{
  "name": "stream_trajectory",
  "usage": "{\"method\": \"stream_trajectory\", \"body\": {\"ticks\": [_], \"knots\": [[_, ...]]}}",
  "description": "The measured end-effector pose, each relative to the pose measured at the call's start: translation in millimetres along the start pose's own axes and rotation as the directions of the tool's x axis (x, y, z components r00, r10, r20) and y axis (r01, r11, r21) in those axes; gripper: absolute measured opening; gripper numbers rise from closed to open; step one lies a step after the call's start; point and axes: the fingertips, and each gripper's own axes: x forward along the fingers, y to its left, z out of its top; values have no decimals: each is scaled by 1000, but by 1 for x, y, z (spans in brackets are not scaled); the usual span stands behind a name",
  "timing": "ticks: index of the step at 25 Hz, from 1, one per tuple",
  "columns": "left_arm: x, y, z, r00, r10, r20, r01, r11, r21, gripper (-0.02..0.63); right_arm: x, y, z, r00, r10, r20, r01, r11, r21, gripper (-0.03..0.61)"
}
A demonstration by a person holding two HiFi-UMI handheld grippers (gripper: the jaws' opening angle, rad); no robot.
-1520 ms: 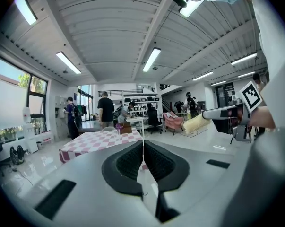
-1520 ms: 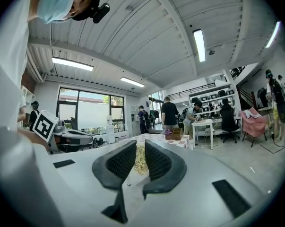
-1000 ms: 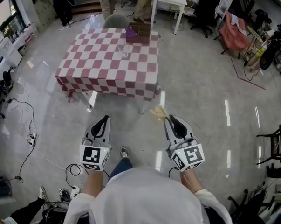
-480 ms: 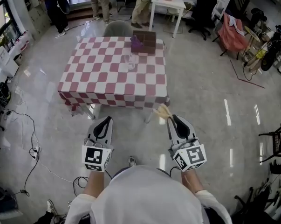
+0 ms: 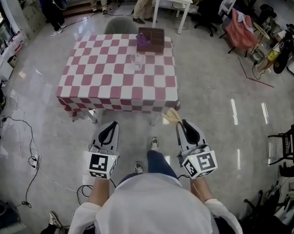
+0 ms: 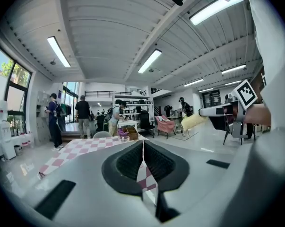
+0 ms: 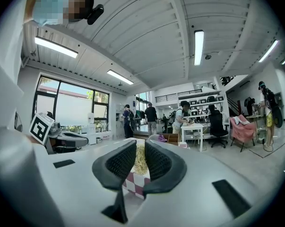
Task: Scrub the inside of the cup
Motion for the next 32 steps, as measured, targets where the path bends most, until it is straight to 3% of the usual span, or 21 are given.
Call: {"method": "stream_trajectory", "body": {"ticks": [13,32], "knots": [[30,42,-3,999,51,-7,-51,999,-15,34,68,0,2,996,86,-11,-86,996,-11,71],[163,82,24,995,95,-28,-95,995,3,32,189,-90,8,988,151,4,-151,988,14,71]]}}
